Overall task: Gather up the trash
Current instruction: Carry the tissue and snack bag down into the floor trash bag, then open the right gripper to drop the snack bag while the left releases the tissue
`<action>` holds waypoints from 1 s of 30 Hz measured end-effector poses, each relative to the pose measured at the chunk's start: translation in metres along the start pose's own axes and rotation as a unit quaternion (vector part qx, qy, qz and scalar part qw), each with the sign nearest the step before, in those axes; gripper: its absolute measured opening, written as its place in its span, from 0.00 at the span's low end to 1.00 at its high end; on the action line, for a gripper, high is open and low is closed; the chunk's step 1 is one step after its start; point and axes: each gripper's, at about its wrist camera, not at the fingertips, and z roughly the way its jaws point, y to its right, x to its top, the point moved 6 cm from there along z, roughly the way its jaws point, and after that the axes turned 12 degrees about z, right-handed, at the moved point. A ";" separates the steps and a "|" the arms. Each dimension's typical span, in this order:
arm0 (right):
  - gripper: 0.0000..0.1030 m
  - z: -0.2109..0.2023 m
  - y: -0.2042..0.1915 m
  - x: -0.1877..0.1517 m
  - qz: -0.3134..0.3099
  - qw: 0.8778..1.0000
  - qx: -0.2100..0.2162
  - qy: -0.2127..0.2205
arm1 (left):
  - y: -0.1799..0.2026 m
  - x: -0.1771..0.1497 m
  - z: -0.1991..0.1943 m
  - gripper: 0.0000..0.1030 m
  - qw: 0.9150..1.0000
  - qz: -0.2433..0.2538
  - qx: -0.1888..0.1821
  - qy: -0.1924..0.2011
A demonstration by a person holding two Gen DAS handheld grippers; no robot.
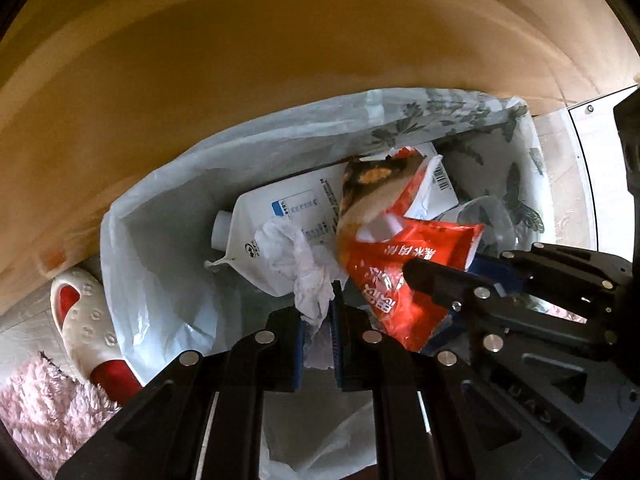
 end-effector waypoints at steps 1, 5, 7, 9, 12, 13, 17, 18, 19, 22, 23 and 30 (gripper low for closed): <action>0.13 0.002 0.002 0.001 0.003 1.000 -0.001 -0.001 | 0.000 0.001 0.001 0.08 1.000 0.000 0.000 -0.001; 0.13 0.011 0.010 0.003 0.015 1.000 -0.003 -0.002 | -0.002 0.002 0.013 0.07 1.000 -0.006 0.001 -0.010; 0.13 0.015 0.013 0.005 0.025 1.000 0.003 -0.004 | -0.003 0.003 0.018 0.07 1.000 -0.013 -0.003 -0.016; 0.13 0.019 0.015 0.005 0.032 0.999 0.006 -0.005 | -0.004 0.002 0.022 0.07 1.000 -0.014 -0.006 -0.018; 0.13 0.022 0.018 0.006 0.038 0.999 0.013 -0.003 | -0.002 0.003 0.027 0.07 1.000 -0.012 -0.006 -0.019; 0.13 0.024 0.018 0.006 0.039 0.999 0.015 -0.002 | -0.002 0.004 0.028 0.07 1.000 -0.011 -0.005 -0.018; 0.13 0.029 0.023 0.008 0.047 0.999 0.022 -0.007 | -0.005 0.003 0.035 0.07 1.000 -0.013 -0.003 -0.023; 0.13 0.031 0.025 0.008 0.050 0.998 0.025 -0.008 | -0.005 0.002 0.037 0.07 1.000 -0.014 -0.004 -0.024; 0.13 0.034 0.029 0.011 0.053 0.998 0.027 -0.010 | -0.005 0.002 0.038 0.07 1.000 -0.014 -0.004 -0.026; 0.13 0.037 0.037 0.012 0.057 0.998 0.029 -0.013 | -0.002 0.003 0.042 0.07 1.000 -0.011 -0.001 -0.028; 0.13 0.040 0.039 0.018 0.057 0.998 0.029 -0.014 | -0.002 0.004 0.043 0.07 1.000 -0.010 -0.001 -0.030; 0.13 0.052 0.042 0.022 0.057 0.998 0.020 -0.023 | 0.008 0.003 0.056 0.07 0.999 0.002 0.003 -0.040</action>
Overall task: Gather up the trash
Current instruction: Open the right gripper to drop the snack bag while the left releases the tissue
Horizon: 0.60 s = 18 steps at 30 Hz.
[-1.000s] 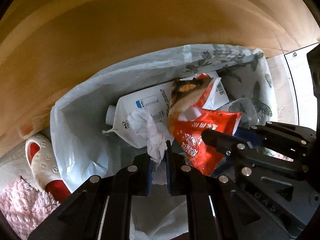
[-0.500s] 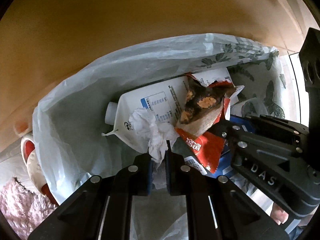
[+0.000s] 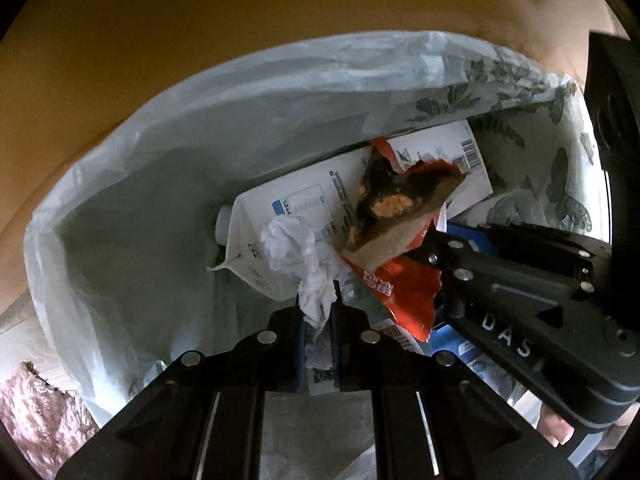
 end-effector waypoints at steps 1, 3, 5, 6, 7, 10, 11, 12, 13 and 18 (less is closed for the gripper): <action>0.13 0.000 -0.003 0.001 0.001 1.000 0.000 0.000 | 0.001 -0.001 0.002 0.07 1.000 0.001 0.000 -0.001; 0.13 0.000 -0.005 0.001 0.003 1.000 0.001 -0.001 | 0.003 0.000 0.005 0.07 1.000 0.001 0.000 -0.002; 0.13 0.000 -0.009 0.001 0.000 1.000 -0.001 -0.001 | 0.003 -0.001 0.012 0.07 1.000 0.000 -0.001 -0.003; 0.13 0.000 -0.011 0.001 -0.001 1.000 -0.001 -0.001 | 0.003 -0.002 0.013 0.07 1.000 -0.001 -0.001 -0.002; 0.14 -0.001 -0.012 0.002 -0.001 1.000 -0.001 -0.001 | 0.005 -0.003 0.015 0.07 1.000 -0.001 0.000 -0.002; 0.15 -0.003 -0.015 -0.001 -0.001 1.000 0.000 0.003 | 0.002 -0.003 0.012 0.07 1.000 0.005 0.008 0.003; 0.16 -0.006 -0.016 -0.002 -0.003 1.000 -0.001 0.004 | 0.003 -0.004 0.010 0.07 1.000 0.007 0.009 0.004; 0.16 -0.008 -0.017 -0.003 -0.005 1.000 -0.002 0.005 | 0.004 -0.005 0.008 0.07 1.000 0.006 0.008 0.006; 0.16 -0.011 -0.018 -0.003 -0.008 1.000 -0.001 0.007 | 0.004 -0.005 0.007 0.07 1.000 0.004 0.008 0.008; 0.20 -0.027 -0.026 -0.005 -0.019 1.000 0.007 0.020 | 0.000 -0.010 -0.006 0.08 1.000 -0.002 0.005 0.017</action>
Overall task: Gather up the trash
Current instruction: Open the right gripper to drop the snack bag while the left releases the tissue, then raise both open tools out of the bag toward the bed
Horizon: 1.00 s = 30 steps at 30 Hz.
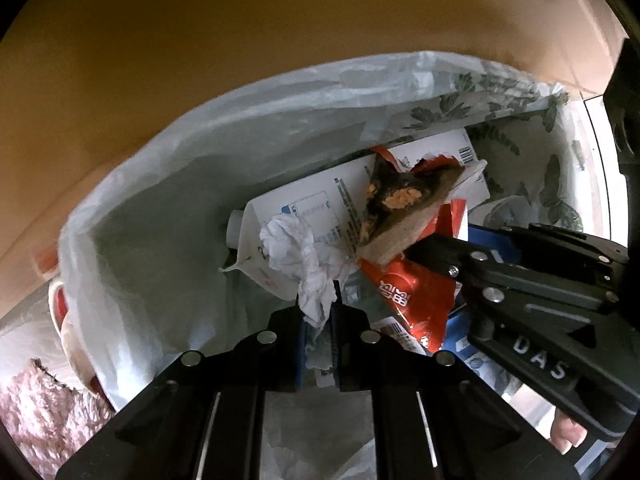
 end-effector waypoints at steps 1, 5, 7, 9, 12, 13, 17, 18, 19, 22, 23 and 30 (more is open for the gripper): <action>0.23 -0.003 -0.003 0.001 0.000 1.000 0.001 0.003 | 0.001 -0.001 -0.003 0.08 1.000 0.000 0.000 0.004; 0.38 -0.016 -0.008 -0.001 -0.009 1.000 0.003 0.016 | 0.002 -0.002 -0.016 0.09 1.000 0.000 0.000 0.020; 0.44 -0.022 -0.011 -0.003 -0.014 1.000 0.002 0.024 | 0.003 -0.003 -0.022 0.09 1.000 -0.002 -0.005 0.027; 0.47 -0.029 -0.013 -0.005 -0.017 0.999 0.004 0.031 | 0.004 -0.005 -0.030 0.10 0.999 -0.003 -0.009 0.035; 0.51 -0.038 -0.012 -0.008 -0.020 0.999 0.003 0.041 | 0.003 -0.007 -0.041 0.11 0.999 -0.002 -0.007 0.043; 0.53 -0.041 -0.011 -0.008 -0.019 0.999 0.005 0.043 | 0.003 -0.008 -0.044 0.12 0.999 -0.004 -0.008 0.047; 0.58 -0.060 -0.012 -0.005 -0.020 0.998 0.007 0.058 | -0.001 -0.015 -0.058 0.22 0.998 -0.005 -0.003 0.062; 0.59 -0.065 -0.010 -0.005 -0.021 0.998 0.007 0.061 | -0.004 -0.016 -0.065 0.25 0.998 -0.005 0.000 0.066; 0.59 -0.069 -0.010 -0.005 -0.021 0.998 0.005 0.066 | -0.004 -0.018 -0.069 0.30 0.997 -0.005 0.002 0.071; 0.64 -0.080 -0.008 -0.008 -0.024 0.997 0.001 0.079 | -0.005 -0.019 -0.082 0.39 0.997 -0.005 0.006 0.082; 0.64 -0.084 -0.009 -0.008 -0.025 0.996 0.002 0.083 | -0.005 -0.021 -0.086 0.40 0.996 -0.005 0.003 0.088; 0.72 -0.102 -0.007 -0.010 -0.030 0.994 -0.001 0.106 | -0.006 -0.022 -0.116 0.57 0.993 -0.001 0.004 0.115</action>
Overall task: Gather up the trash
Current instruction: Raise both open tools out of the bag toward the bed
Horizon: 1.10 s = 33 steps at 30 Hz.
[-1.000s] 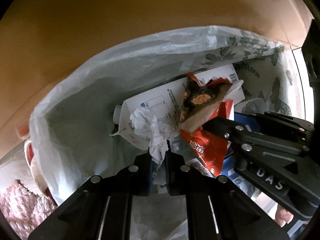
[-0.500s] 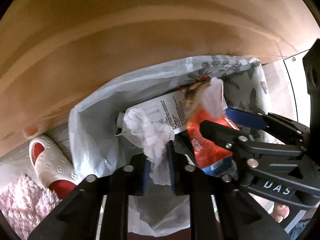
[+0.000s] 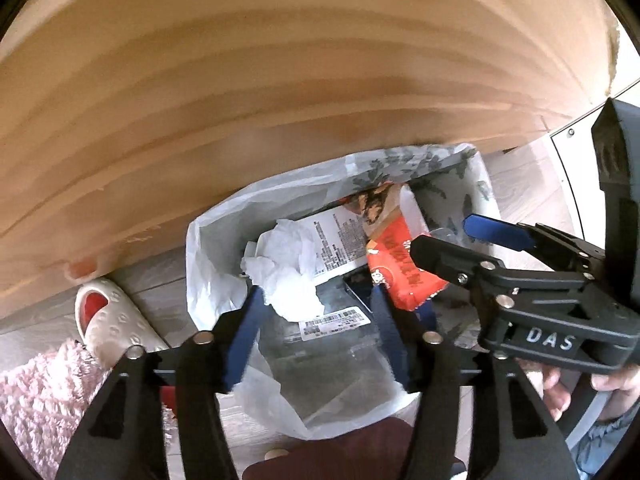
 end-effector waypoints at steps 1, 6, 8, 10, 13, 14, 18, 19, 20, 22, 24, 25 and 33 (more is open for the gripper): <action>0.74 0.005 0.003 0.000 0.000 1.000 0.000 0.002 | 0.000 -0.001 -0.004 0.59 1.000 0.001 0.001 0.004; 0.85 0.002 0.007 -0.001 0.003 1.000 -0.007 0.016 | 0.005 -0.001 -0.016 0.73 1.000 0.008 0.003 0.024; 0.85 0.000 0.007 -0.001 0.003 1.000 -0.012 0.021 | 0.006 -0.001 -0.019 0.78 1.000 0.009 0.002 0.028; 0.88 -0.005 0.006 -0.002 -0.003 0.999 -0.021 0.026 | 0.006 0.000 -0.025 0.79 0.999 0.005 -0.004 0.044; 0.89 -0.011 0.003 -0.004 -0.016 0.999 -0.025 0.034 | 0.003 0.001 -0.033 0.82 0.998 -0.007 -0.011 0.057; 0.89 -0.012 0.002 -0.005 -0.019 0.999 -0.025 0.036 | 0.002 0.002 -0.035 0.85 0.998 -0.011 -0.012 0.059; 0.89 -0.019 -0.001 -0.006 -0.029 0.998 -0.028 0.050 | 0.000 0.002 -0.039 0.87 0.997 -0.017 -0.012 0.068; 0.89 -0.021 -0.001 -0.005 -0.029 0.998 -0.027 0.054 | 0.001 0.002 -0.040 0.89 0.997 -0.015 -0.010 0.070; 0.89 -0.024 -0.001 -0.005 -0.028 0.998 -0.026 0.057 | 0.001 0.002 -0.041 0.90 0.997 -0.013 -0.007 0.073; 0.89 -0.028 -0.002 -0.004 -0.028 0.997 -0.025 0.065 | 0.002 0.003 -0.044 0.91 0.997 -0.011 -0.005 0.077; 0.89 -0.032 -0.002 -0.003 -0.028 0.997 -0.024 0.072 | 0.001 0.003 -0.047 0.91 0.997 -0.013 -0.007 0.081; 0.89 -0.035 -0.002 -0.003 -0.027 0.996 -0.024 0.077 | 0.001 0.003 -0.048 0.91 0.996 -0.014 -0.007 0.082; 0.89 -0.059 -0.002 -0.001 -0.025 0.993 -0.024 0.115 | -0.001 0.004 -0.068 0.92 0.993 -0.022 -0.008 0.113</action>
